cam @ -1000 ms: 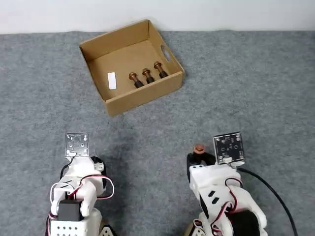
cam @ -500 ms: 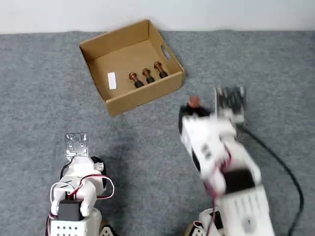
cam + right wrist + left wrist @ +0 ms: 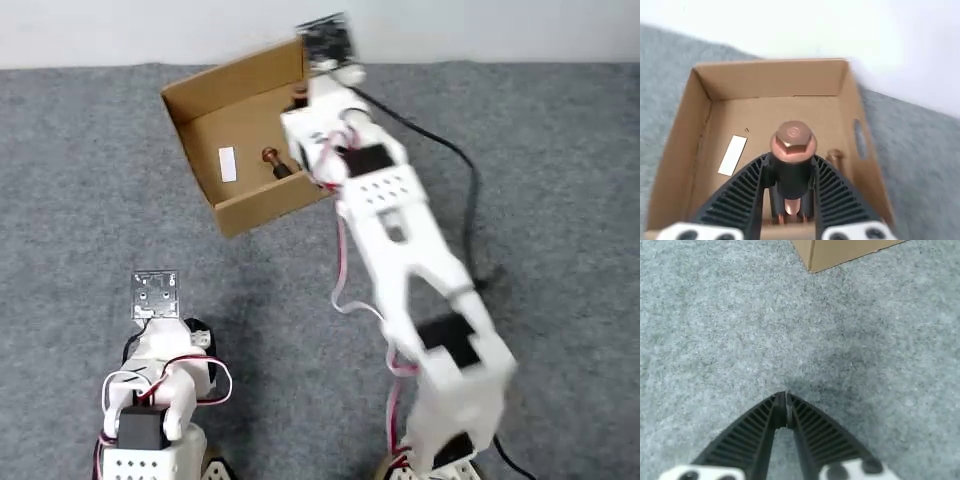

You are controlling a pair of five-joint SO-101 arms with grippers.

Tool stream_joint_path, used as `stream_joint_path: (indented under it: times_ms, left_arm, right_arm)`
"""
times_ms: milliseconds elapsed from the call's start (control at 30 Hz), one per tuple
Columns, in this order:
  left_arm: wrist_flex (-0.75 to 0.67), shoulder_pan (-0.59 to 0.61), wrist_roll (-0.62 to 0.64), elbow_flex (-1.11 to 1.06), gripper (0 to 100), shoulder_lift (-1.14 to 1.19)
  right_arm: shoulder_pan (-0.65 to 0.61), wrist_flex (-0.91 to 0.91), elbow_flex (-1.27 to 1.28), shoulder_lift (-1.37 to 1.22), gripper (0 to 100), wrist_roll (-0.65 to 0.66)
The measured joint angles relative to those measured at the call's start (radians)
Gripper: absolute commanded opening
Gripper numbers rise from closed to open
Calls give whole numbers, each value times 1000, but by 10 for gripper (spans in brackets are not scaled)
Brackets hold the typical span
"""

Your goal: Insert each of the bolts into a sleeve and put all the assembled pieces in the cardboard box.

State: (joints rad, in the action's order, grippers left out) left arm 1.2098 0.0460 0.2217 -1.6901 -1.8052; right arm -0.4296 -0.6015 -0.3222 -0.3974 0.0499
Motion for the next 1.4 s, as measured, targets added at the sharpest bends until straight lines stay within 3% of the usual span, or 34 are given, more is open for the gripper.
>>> stream_joint_path:
  times_ms: [133, 367, 633, 867, 1100, 1400]
  left_arm:
    - [0, 0, 0, 0, 5, 0]
    - [0, 32, 0, 0, 5, 0]
    - [0, 46, 0, 0, 5, 0]
    - [0, 46, 0, 0, 5, 0]
    - [0, 46, 0, 0, 5, 0]
    - [20, 46, 0, 0, 5, 0]
  right_arm:
    - [-25, -2, -187, -267, 164, 97]
    - [-49, -121, -411, -483, 160, 126]
    - [-58, -316, -638, -491, 33, 118]
    - [-61, -721, -878, -462, 13, -25]
    - [-61, -1131, -1155, -442, 6, -66]
    - [-61, -1151, -1155, -272, 7, -95]
